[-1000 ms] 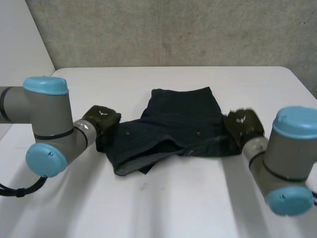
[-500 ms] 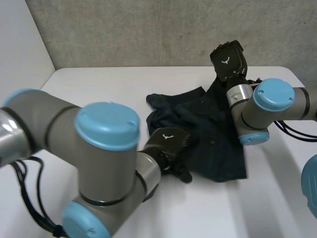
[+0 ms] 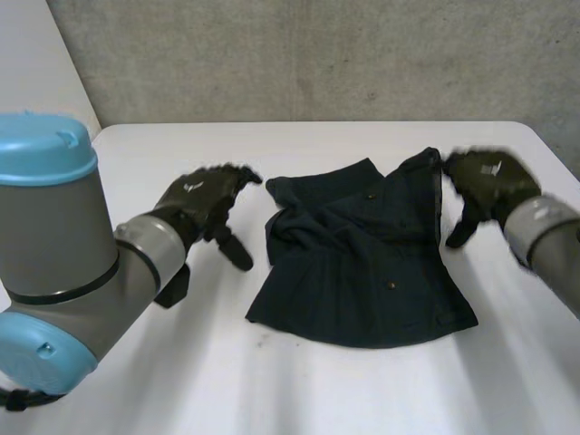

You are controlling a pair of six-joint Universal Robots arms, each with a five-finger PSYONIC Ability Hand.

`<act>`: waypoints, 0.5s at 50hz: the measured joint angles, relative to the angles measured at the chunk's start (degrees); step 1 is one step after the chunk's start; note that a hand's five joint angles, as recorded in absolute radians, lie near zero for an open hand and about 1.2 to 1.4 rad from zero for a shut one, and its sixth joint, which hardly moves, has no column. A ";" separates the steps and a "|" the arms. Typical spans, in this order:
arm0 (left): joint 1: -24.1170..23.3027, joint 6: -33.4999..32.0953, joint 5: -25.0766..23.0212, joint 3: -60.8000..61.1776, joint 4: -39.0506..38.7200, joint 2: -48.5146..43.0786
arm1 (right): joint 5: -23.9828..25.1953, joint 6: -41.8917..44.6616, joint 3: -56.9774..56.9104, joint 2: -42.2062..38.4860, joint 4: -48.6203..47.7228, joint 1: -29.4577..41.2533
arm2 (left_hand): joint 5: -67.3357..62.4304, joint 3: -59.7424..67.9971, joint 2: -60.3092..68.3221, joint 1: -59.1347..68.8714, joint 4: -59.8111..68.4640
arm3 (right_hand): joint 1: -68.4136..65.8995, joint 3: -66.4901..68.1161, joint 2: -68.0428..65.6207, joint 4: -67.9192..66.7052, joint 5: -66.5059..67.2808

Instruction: Fold the shorts.

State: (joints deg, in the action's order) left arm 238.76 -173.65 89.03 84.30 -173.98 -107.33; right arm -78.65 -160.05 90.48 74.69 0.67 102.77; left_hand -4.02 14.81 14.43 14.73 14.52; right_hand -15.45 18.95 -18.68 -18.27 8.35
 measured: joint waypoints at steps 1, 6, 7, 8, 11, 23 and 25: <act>0.55 -0.68 -0.23 1.33 -0.11 -0.64 | 1.30 0.10 1.77 0.75 1.26 -0.24 | -0.29 0.16 0.20 0.16 0.14 | -1.83 1.54 -1.88 -1.97 1.67; 1.21 -4.63 -0.72 4.51 -0.93 -4.11 | 6.86 2.52 9.96 3.21 3.02 -2.14 | -2.79 1.70 2.56 0.65 2.16 | -7.75 4.59 -8.44 -5.27 5.15; 1.16 -6.18 -0.98 5.16 -1.39 -5.40 | 7.33 2.94 10.72 3.36 2.89 -2.39 | -3.73 2.60 3.31 2.17 3.13 | -7.75 4.59 -8.44 -5.27 5.15; 1.11 -7.06 -1.16 5.46 -1.69 -6.16 | 8.59 4.81 13.48 3.75 2.05 -3.43 | -4.06 2.97 3.61 2.99 3.52 | -7.98 6.83 -8.75 -7.53 7.58; 0.82 -10.06 -2.17 6.30 -2.97 -8.79 | 9.95 7.96 17.11 3.93 0.09 -5.01 | -4.32 3.20 3.79 3.45 3.79 | -7.98 8.65 -8.83 -9.48 8.35; -0.55 -13.66 -5.47 6.45 -8.06 -12.73 | 11.50 15.51 23.93 -0.44 -11.47 -8.85 | -4.32 3.24 3.85 3.49 3.87 | -8.13 9.15 -9.13 -9.81 8.74; -0.67 -13.65 -5.47 6.29 -8.41 -12.83 | 11.58 15.56 23.91 -0.98 -12.00 -8.98 | -4.32 3.24 3.85 3.49 3.87 | -8.62 9.50 -9.71 -10.14 9.02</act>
State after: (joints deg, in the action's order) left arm 238.09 -187.30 83.56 90.59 -182.38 -120.16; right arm -67.07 -144.49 114.39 73.71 -11.33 93.79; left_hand -8.34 18.05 18.29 18.22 18.39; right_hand -24.08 28.45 -28.39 -28.41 17.37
